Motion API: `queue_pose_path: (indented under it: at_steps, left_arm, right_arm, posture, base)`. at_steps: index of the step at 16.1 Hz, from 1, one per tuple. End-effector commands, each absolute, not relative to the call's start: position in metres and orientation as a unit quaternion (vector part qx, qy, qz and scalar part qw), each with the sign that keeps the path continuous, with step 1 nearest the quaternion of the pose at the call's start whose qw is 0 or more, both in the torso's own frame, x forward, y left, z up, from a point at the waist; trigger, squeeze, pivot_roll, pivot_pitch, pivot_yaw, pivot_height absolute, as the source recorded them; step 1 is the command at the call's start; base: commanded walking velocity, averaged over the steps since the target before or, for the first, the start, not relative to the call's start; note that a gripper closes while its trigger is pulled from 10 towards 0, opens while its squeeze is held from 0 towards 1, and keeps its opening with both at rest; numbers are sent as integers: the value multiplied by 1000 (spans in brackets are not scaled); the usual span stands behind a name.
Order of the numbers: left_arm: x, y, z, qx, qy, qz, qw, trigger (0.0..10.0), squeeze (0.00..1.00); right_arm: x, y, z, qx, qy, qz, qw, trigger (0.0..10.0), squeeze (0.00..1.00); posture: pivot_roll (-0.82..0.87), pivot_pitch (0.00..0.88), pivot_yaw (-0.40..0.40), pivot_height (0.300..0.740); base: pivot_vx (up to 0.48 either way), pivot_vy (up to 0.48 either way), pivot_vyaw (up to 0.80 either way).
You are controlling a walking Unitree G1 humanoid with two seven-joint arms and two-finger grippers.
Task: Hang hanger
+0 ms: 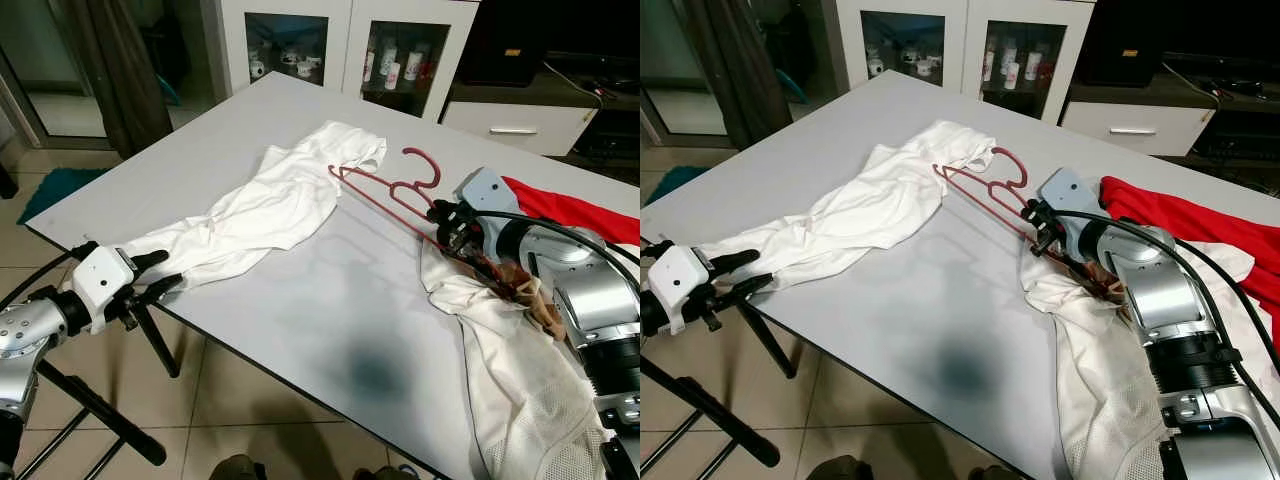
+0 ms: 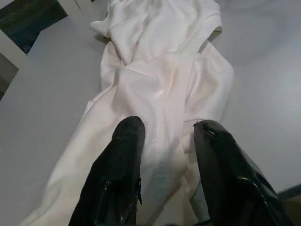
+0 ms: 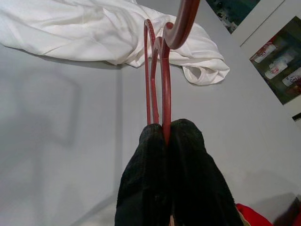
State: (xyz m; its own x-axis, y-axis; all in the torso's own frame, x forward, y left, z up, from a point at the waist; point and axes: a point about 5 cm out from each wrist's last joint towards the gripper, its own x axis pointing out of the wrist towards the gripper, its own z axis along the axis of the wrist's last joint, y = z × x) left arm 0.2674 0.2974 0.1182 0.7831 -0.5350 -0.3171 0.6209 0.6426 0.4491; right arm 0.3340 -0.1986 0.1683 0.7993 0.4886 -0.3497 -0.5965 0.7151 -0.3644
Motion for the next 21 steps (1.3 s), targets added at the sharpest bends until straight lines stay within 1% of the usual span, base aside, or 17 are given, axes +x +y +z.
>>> queue_pose_path:
  at_steps: [1,4,6,7,8,9,13,21]
  left_arm:
    - [265,294,115,276,91,-343,893,10000,0]
    - [262,294,106,268,116,-349,890,10000,0]
    - [269,298,101,257,129,-319,903,10000,0]
    - [270,298,101,254,132,-318,904,9725,0]
    - [272,297,101,250,134,-318,905,3804,0]
    - [274,295,102,242,134,-321,906,0,0]
    - [279,290,104,243,120,-326,906,0,0]
    - [277,290,97,245,143,-334,899,0,0]
  right_arm:
    - [333,-205,170,-231,116,281,924,10000,0]
    - [333,-203,170,-230,115,283,924,10000,0]
    - [334,-202,170,-229,112,284,924,10000,0]
    - [334,-202,170,-229,111,283,925,10000,0]
    - [334,-202,171,-229,111,283,925,10000,0]
    - [334,-202,171,-229,111,283,925,10000,0]
    - [333,-204,172,-229,109,282,925,10000,0]
    - [334,-205,174,-229,104,280,926,10000,0]
  posture:
    - [13,16,-12,740]
    - [15,14,-14,740]
    - [16,12,-14,740]
    - [16,12,-14,740]
    - [16,12,-14,740]
    - [13,8,-13,740]
    - [3,7,-8,740]
    - [3,7,-8,740]
  base:
    - [0,0,0]
    - [0,0,0]
    - [0,0,0]
    - [0,0,0]
    - [0,0,0]
    - [0,0,0]
    - [0,0,0]
    - [0,0,0]
